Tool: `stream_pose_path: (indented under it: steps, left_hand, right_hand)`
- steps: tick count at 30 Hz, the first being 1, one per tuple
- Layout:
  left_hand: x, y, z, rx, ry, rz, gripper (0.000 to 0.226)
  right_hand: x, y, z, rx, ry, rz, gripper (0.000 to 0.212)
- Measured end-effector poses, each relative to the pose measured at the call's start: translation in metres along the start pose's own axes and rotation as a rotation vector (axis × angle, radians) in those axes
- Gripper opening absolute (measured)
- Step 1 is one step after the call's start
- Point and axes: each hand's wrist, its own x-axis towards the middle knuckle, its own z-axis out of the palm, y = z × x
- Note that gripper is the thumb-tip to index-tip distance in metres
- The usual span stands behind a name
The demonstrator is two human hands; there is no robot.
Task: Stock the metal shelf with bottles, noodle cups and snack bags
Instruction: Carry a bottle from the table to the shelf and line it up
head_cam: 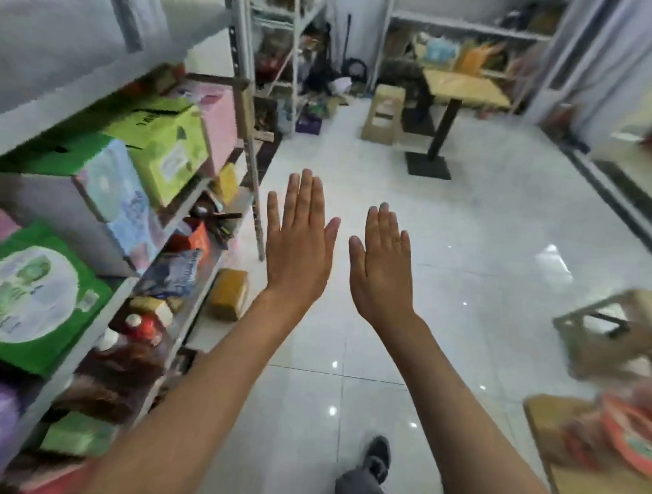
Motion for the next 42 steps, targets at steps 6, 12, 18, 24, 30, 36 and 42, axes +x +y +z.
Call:
stream_pose_path:
  steps: [6, 12, 18, 24, 30, 36, 42]
  left_hand:
    - [-0.015, 0.178, 0.024, -0.152, -0.095, 0.316, 0.065]
    - [-0.053, 0.351, 0.036, -0.288, -0.181, 0.633, 0.069]
    - [-0.102, 0.510, 0.037, -0.419, -0.272, 0.875, 0.065]
    - [-0.136, 0.632, 0.054, -0.473, -0.395, 1.031, 0.067]
    - [-0.145, 0.716, 0.082, -0.483, -0.437, 1.066, 0.061]
    - [-0.149, 0.762, 0.107, -0.461, -0.563, 1.115, 0.069]
    - [-0.143, 0.777, 0.117, -0.420, -0.617, 1.095, 0.061]
  right_hand:
    - [-0.066, 0.134, -0.091, -0.060, 0.199, 0.351, 0.057]
    - [-0.148, 0.258, -0.177, -0.132, 0.348, 0.635, 0.060]
    - [-0.231, 0.376, -0.253, -0.195, 0.447, 0.862, 0.066]
    - [-0.294, 0.496, -0.297, -0.157, 0.521, 1.069, 0.058]
    - [-0.325, 0.605, -0.324, -0.061, 0.554, 1.244, 0.056]
    - [-0.320, 0.683, -0.334, 0.029, 0.519, 1.254, 0.053]
    - [-0.319, 0.722, -0.337, 0.077, 0.394, 1.264, 0.054]
